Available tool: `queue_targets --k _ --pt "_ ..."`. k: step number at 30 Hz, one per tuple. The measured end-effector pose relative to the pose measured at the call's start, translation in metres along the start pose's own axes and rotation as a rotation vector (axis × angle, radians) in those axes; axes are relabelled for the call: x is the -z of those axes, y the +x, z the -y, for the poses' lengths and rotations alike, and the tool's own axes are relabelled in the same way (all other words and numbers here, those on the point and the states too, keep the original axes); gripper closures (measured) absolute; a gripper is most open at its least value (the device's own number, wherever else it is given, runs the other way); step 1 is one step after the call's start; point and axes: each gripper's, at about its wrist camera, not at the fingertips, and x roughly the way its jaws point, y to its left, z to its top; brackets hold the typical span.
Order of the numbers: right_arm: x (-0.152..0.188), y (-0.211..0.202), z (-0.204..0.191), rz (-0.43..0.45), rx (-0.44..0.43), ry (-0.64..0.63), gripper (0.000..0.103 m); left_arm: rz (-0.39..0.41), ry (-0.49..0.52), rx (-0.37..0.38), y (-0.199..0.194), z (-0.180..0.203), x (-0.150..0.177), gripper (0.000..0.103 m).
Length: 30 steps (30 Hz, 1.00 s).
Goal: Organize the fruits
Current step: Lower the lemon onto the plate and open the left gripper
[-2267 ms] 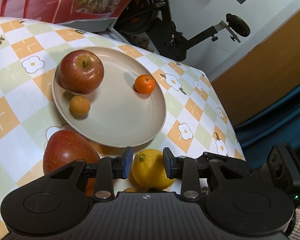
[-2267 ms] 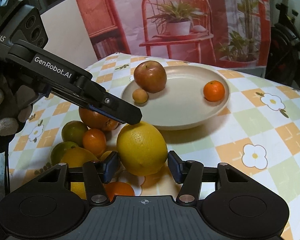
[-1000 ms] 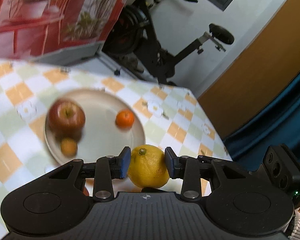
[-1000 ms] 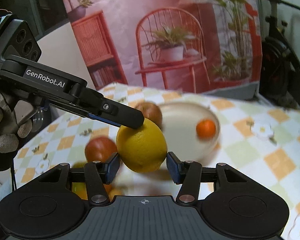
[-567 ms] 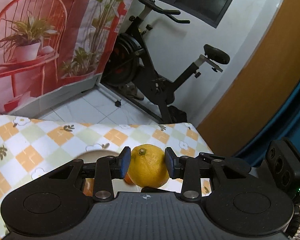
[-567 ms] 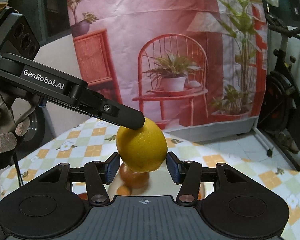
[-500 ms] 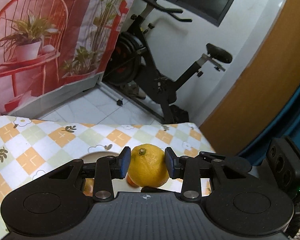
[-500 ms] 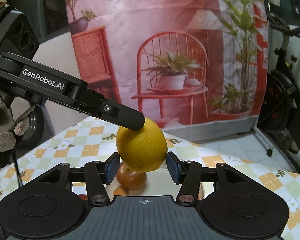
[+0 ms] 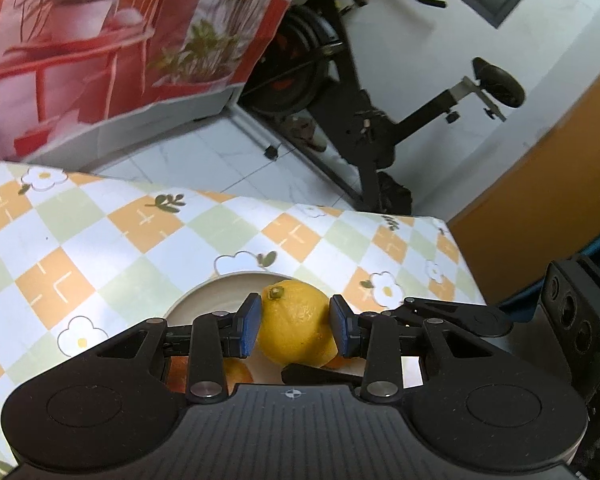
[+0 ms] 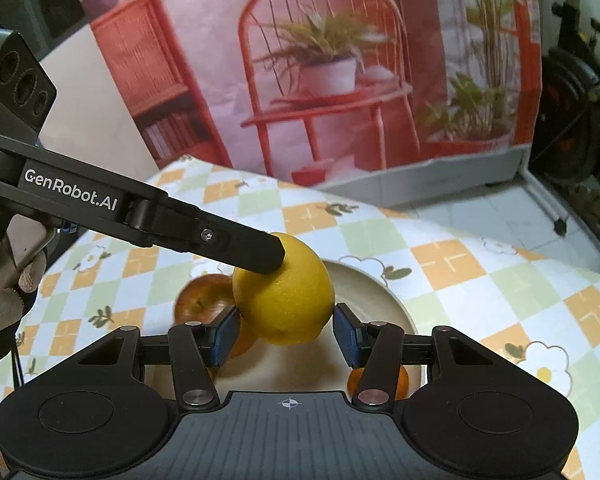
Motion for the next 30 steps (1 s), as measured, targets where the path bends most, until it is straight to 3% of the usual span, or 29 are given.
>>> queue_targets --k 14,30 --pt "-0.005 0.039 0.004 -0.061 0.017 -0.002 0.055 -0.027 -0.056 -0.026 0.023 -0.026 -0.004 0.064" --pt "-0.009 0.039 -0.001 -0.054 0.038 -0.020 0.059 -0.006 -0.081 -0.063 0.021 -0.030 -0.001 0.064"
